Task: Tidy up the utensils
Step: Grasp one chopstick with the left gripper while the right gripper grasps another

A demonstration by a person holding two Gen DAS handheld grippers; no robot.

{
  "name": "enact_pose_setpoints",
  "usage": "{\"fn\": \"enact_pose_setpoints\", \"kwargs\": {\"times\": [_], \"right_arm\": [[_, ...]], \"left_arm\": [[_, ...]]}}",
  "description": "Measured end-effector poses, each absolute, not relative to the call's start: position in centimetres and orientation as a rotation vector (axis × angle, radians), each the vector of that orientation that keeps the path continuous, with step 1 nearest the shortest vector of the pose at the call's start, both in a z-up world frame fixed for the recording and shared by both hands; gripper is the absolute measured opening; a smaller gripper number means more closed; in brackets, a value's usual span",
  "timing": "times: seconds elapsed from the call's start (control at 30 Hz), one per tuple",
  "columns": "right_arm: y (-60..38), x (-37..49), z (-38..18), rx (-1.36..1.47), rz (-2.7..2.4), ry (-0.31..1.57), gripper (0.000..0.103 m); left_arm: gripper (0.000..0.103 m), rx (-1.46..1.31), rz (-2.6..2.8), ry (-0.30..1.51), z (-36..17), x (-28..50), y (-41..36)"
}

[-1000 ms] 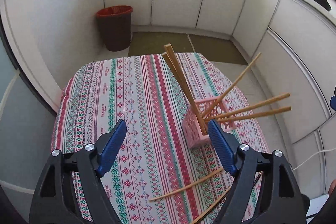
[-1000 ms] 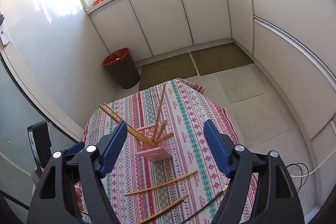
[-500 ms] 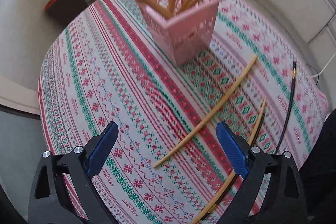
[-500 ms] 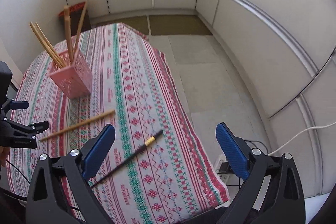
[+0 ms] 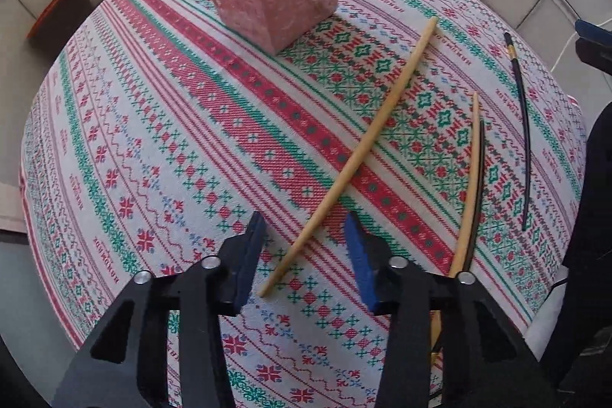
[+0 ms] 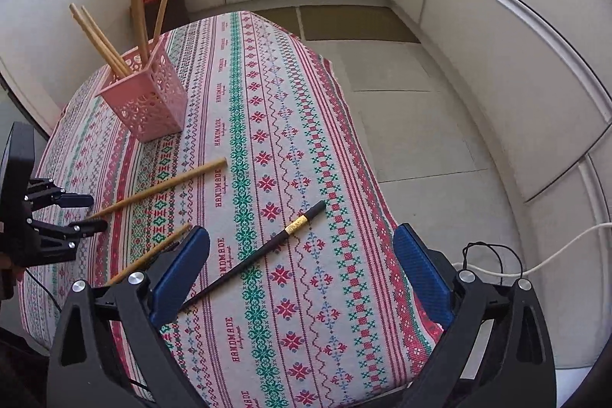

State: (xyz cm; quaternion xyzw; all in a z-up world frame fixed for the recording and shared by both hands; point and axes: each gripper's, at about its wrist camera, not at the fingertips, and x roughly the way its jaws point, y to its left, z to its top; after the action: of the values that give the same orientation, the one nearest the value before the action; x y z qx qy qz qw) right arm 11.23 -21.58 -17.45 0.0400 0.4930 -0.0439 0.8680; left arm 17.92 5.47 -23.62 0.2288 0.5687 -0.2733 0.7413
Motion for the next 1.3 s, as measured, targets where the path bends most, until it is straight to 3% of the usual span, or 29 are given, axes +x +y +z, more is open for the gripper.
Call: {"fn": "enact_pose_setpoints", "kwargs": {"times": [0.1,0.2,0.43,0.63,0.77,0.87,1.0,1.07,1.17,1.3], "right_arm": [[-21.2,11.2,-17.8,0.049,-0.093,1.037,0.094],[-21.3,11.2,-18.0,0.043,-0.103,1.041,0.094],[-21.5,11.1,-17.9,0.084,-0.091,1.058,0.094],[-19.7,12.5,-18.8,0.23,0.003,1.134,0.094],[-17.9,14.4,-19.7,0.372,0.035,1.195,0.094],[-16.7,16.2,-21.7,0.452,-0.005,1.301,0.081],[-16.1,17.3,-24.7,0.539,-0.087,1.439,0.051],[-15.7,17.4,-24.9,0.54,-0.133,1.442,0.048],[-14.8,17.9,-24.7,0.499,-0.165,1.455,0.034],[-13.8,17.7,-24.6,0.488,-0.22,1.464,0.032]], "left_arm": [[0.012,0.55,-0.658,1.235,-23.5,17.1,4.5],[0.005,0.585,-0.696,1.222,-23.3,15.9,3.8],[0.005,0.646,-0.763,1.054,-18.4,10.8,4.0],[0.005,0.398,-0.692,0.813,-9.6,8.2,8.0],[0.005,0.244,-0.641,0.708,-6.4,7.6,9.0],[0.005,0.212,-0.613,0.677,-5.8,7.8,9.3],[0.005,0.202,-0.588,0.67,-5.8,8.4,10.1],[0.005,0.196,-0.581,0.663,-5.4,8.3,10.3],[0.005,0.184,-0.578,0.652,-5.3,7.9,11.2],[0.005,0.173,-0.57,0.645,-5.2,8.2,11.6]]}}
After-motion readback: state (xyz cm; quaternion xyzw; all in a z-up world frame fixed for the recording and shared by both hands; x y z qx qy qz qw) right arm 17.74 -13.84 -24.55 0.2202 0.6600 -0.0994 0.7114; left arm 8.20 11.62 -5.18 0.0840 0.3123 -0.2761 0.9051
